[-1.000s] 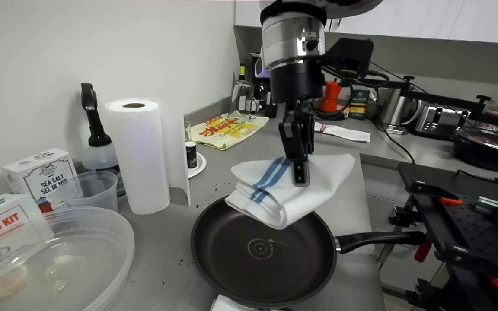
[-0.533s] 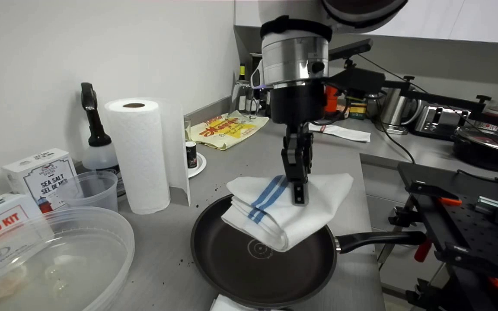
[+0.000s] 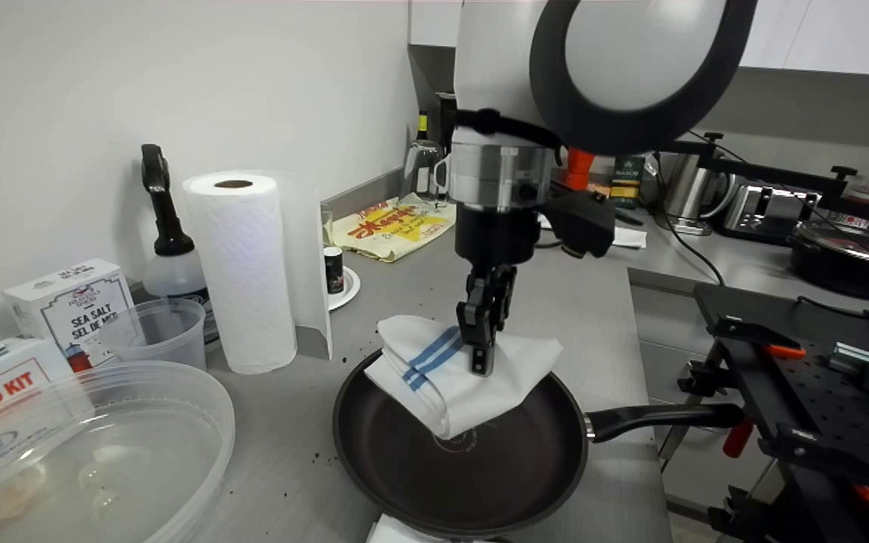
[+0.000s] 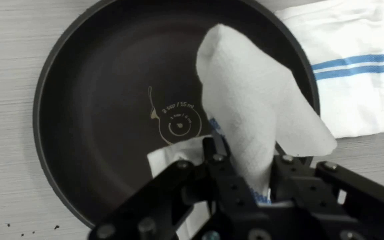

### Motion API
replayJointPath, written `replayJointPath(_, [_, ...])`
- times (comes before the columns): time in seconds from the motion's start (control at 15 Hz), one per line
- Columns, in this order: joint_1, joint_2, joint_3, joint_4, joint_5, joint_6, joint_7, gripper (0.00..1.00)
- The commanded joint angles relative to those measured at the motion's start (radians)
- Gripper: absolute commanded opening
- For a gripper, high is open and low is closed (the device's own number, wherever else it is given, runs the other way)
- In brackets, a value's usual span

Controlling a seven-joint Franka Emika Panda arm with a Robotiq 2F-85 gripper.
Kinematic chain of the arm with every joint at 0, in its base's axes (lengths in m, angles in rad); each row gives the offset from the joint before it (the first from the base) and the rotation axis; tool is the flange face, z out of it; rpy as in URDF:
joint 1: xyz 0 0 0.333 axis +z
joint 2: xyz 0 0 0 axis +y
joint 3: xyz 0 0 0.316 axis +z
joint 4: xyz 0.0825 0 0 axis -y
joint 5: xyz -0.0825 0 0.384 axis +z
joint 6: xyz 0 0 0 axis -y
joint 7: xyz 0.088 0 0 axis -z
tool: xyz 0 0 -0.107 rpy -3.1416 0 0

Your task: Use the towel to partially wipe the pan

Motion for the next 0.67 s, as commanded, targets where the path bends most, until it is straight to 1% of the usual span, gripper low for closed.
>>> replayJointPath(0.0, [0.046,0.108,-0.065,0.026,-0.076,0.120,0.088,0.06])
replayJointPath(0.13, [0.077,0.166,-0.113,0.043,-0.108,0.169,0.127,0.06])
replayJointPath(0.33, [0.146,0.248,-0.201,0.076,-0.144,0.225,0.185,0.06])
replayJointPath(0.6, [0.278,0.344,-0.349,0.130,-0.174,0.272,0.256,0.06])
